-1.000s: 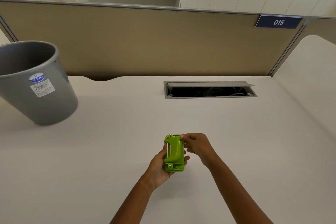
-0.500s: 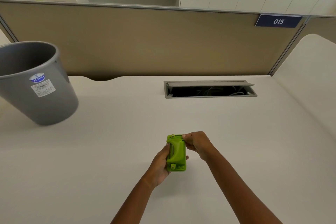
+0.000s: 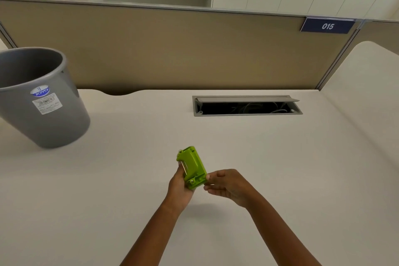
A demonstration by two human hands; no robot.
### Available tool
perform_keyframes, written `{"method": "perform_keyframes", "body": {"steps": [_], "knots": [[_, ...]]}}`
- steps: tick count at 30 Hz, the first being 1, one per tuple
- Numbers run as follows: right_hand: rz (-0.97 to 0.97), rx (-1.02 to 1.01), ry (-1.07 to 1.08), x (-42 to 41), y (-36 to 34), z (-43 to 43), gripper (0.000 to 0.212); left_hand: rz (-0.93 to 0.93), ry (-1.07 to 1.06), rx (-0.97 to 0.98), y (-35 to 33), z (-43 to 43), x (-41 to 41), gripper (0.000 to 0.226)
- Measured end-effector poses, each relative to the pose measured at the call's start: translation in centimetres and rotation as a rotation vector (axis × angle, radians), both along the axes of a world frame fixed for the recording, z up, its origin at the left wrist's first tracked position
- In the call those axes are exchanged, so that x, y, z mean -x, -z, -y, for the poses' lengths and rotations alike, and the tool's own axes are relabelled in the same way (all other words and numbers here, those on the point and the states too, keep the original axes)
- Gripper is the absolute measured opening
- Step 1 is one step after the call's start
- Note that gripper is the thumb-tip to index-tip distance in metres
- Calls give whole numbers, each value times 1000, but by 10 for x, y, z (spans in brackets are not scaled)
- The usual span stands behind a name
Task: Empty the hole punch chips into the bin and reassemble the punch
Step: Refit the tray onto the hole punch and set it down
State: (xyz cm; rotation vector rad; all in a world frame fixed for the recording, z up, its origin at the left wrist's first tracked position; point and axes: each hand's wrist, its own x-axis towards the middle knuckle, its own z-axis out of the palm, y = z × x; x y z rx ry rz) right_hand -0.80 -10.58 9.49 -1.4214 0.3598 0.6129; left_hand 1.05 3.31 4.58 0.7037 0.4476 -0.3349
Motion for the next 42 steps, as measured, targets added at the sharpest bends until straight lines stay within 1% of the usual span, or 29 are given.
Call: {"method": "perform_keyframes", "body": {"steps": [4,9,13,16,20,22,24,26,30,32,39,42], "knots": [[36,27,53,-1,-2,-4,13,25,-13,-30,-7,2,3,38],[41,187,140,-3,-1,-11,26,85,17,-53,-9,7,9,38],[71,244,166,1,3,-11,27,86,41,-64,-9,8,10,37],[72,187,202,2,3,-10,21,18,5,0,-13,9,8,35],[0,-132,232,7,3,-12,16,-52,-42,89,-16,11,6,34],[-25,-227,224,10,6,-15,15,-72,-46,101,-16,13,6,36],[-11,-214,205,13,9,-19,15,-80,-38,69,-15,13,6,33],[31,-146,198,14,11,-24,16,-68,-41,46,-14,14,8,29],[81,-87,247,15,15,-29,18,-44,-74,19,-12,15,10,41],[95,-71,270,14,17,-31,19,-30,-94,11,-13,16,11,42],[63,-16,295,11,20,-30,16,-2,-113,-18,-12,16,14,39],[32,-17,270,9,21,-28,15,13,-118,-16,-10,15,15,32]]}}
